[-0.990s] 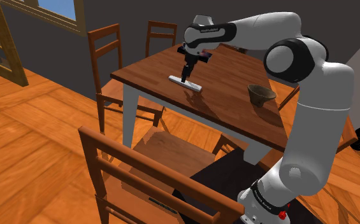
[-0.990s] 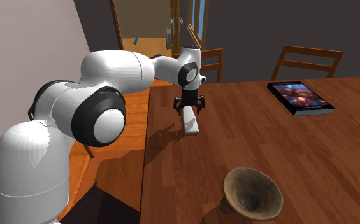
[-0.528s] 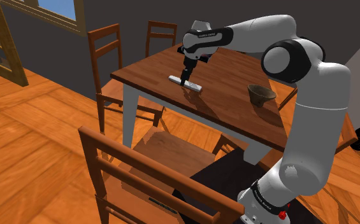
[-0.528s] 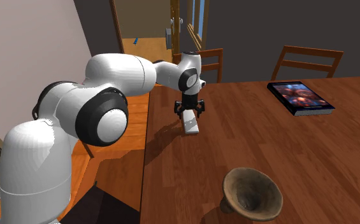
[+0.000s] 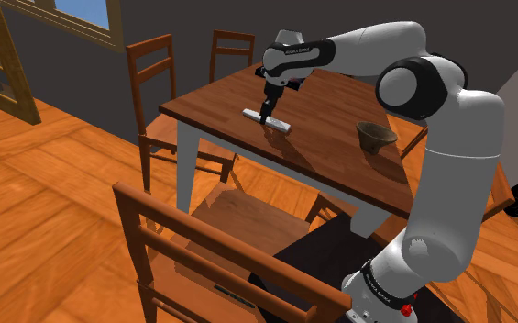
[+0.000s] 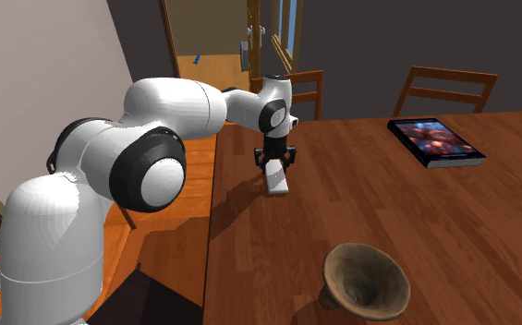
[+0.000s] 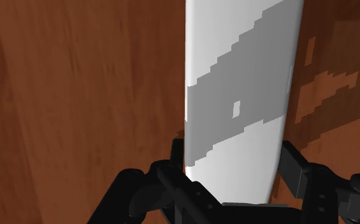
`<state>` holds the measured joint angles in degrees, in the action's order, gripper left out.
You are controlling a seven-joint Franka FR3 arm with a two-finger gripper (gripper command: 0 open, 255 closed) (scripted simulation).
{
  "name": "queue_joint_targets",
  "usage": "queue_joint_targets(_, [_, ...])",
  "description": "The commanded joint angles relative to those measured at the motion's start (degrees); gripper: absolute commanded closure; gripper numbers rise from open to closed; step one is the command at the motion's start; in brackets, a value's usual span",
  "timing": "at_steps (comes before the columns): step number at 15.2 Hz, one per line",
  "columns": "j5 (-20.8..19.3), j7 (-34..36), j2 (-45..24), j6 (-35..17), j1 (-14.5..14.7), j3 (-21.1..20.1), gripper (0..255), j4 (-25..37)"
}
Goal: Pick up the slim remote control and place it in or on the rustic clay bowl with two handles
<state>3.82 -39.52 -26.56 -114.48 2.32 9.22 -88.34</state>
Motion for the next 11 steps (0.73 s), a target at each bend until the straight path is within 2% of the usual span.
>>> queue_joint_targets(1, [0.0, 0.0, 0.0, 0.0, 0.0, 0.0, 255, 0.0])
queue_joint_targets(7, [0.0, 0.0, 0.0, 0.0, 0.0, 0.0, 255, 0.0])
queue_joint_targets(11, [-0.2, 0.1, 0.8, 2.7, 0.0, 0.1, 255, 1.8])
